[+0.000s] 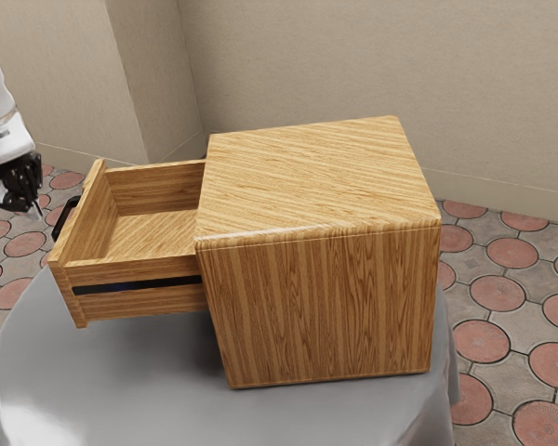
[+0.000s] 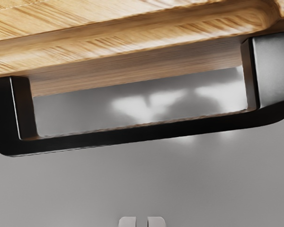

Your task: Push the drawer handle with one arm to close the drawer

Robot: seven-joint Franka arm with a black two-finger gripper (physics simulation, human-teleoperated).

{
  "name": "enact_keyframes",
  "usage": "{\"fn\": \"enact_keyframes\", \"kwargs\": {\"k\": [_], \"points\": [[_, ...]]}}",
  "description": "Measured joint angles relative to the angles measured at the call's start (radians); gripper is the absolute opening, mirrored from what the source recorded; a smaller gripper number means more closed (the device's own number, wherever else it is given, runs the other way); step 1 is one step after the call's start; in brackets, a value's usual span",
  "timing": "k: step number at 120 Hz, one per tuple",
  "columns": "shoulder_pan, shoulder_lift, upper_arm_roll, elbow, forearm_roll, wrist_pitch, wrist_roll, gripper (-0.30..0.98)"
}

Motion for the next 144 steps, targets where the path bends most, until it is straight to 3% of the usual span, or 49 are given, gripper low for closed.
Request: {"fn": "enact_keyframes", "kwargs": {"k": [144], "points": [[-0.011, 0.009, -0.122, -0.027, -0.113, 0.057, 0.055, -0.10]]}}
